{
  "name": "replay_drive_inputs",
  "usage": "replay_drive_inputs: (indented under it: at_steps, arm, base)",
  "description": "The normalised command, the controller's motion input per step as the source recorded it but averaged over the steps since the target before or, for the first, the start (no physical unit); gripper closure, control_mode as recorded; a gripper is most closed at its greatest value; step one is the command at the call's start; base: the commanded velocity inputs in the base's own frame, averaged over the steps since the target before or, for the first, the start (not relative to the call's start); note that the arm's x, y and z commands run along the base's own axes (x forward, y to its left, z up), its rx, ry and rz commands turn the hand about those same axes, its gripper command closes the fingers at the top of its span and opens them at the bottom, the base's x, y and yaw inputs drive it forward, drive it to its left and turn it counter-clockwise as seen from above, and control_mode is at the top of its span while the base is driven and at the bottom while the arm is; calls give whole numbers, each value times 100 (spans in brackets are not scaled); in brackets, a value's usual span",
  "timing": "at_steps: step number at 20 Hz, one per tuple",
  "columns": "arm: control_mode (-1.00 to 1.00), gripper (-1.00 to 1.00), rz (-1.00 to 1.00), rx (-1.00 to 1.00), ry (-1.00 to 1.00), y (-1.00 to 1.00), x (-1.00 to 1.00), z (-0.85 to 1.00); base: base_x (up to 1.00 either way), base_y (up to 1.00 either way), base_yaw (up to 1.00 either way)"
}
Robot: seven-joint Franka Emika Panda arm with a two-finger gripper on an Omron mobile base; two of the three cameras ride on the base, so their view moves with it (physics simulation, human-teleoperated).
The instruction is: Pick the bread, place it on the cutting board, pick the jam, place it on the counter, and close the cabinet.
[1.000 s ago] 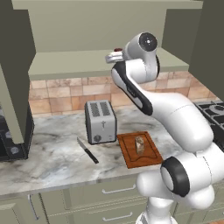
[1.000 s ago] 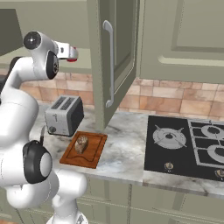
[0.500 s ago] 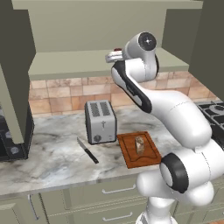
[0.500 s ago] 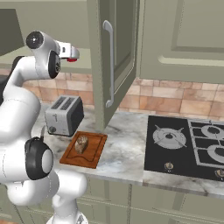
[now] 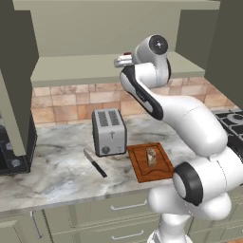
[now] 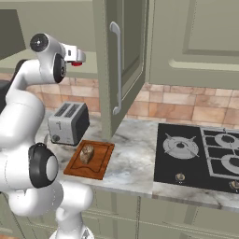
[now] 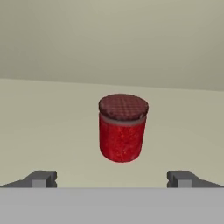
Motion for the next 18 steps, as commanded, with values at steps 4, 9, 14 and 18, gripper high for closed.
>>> replay_drive_inputs:
  at_steps: [4,9,14,18]
  arm:
    - [-100,-100,0,0,0,0,14,-1]
    - [-100,-100,0,0,0,0,18,0]
    - [-100,-100,0,0,0,-1,15,-1]
    - [-100,-100,0,0,0,-2,14,-1]
  base:
    - [0,0,0]
    - [0,0,0]
    - [0,0,0]
    - [0,0,0]
